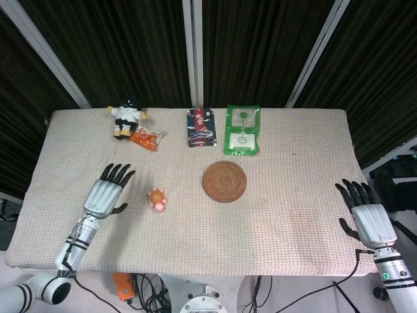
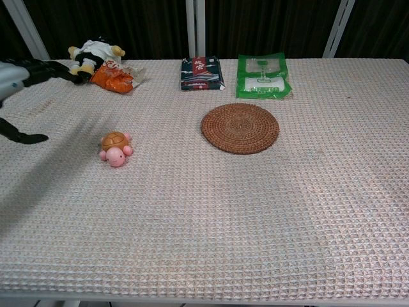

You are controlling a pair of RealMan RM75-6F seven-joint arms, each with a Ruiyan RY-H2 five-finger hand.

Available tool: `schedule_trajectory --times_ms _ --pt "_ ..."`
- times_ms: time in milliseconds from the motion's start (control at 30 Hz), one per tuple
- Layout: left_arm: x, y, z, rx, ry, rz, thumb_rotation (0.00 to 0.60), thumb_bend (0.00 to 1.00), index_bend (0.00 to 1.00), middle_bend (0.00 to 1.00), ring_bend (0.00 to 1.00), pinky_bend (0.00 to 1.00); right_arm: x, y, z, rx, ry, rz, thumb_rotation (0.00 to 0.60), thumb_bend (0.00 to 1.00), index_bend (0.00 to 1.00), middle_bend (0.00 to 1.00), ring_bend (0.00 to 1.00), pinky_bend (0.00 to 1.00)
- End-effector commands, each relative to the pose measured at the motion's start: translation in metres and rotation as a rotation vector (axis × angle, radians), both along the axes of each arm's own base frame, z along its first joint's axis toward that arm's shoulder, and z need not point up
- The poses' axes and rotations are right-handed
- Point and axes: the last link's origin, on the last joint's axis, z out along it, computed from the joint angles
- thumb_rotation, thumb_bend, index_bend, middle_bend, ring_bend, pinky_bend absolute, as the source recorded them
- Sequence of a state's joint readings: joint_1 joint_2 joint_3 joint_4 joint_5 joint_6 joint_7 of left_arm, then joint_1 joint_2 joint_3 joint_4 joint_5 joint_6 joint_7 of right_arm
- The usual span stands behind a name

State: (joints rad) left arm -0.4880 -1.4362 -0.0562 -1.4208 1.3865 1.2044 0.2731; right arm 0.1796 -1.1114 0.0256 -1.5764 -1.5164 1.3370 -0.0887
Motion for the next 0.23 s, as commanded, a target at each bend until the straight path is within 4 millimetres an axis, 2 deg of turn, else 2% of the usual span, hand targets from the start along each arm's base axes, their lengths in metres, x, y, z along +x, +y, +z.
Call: schedule_trajectory --times_ms 33,100,233 --pt "-0.029 -0.029 0.045 0.08 -0.08 0.071 0.6 0.19 0.1 0.0 0.0 0.05 0.0 0.0 -0.004 0.013 0.006 -0.009 0.6 0.27 0.0 0.0 0.0 0.0" --pt "-0.046 -0.047 0.064 0.106 -0.113 0.094 0.6 0.19 0.1 0.0 0.0 0.06 0.001 -0.001 -0.005 0.018 0.011 -0.011 0.6 0.27 0.0 0.0 0.0 0.0" --pt "-0.072 -0.08 0.088 0.172 -0.14 0.143 0.6 0.19 0.1 0.01 0.0 0.06 -0.001 -0.002 -0.006 0.016 0.017 -0.018 0.6 0.27 0.0 0.0 0.0 0.0"
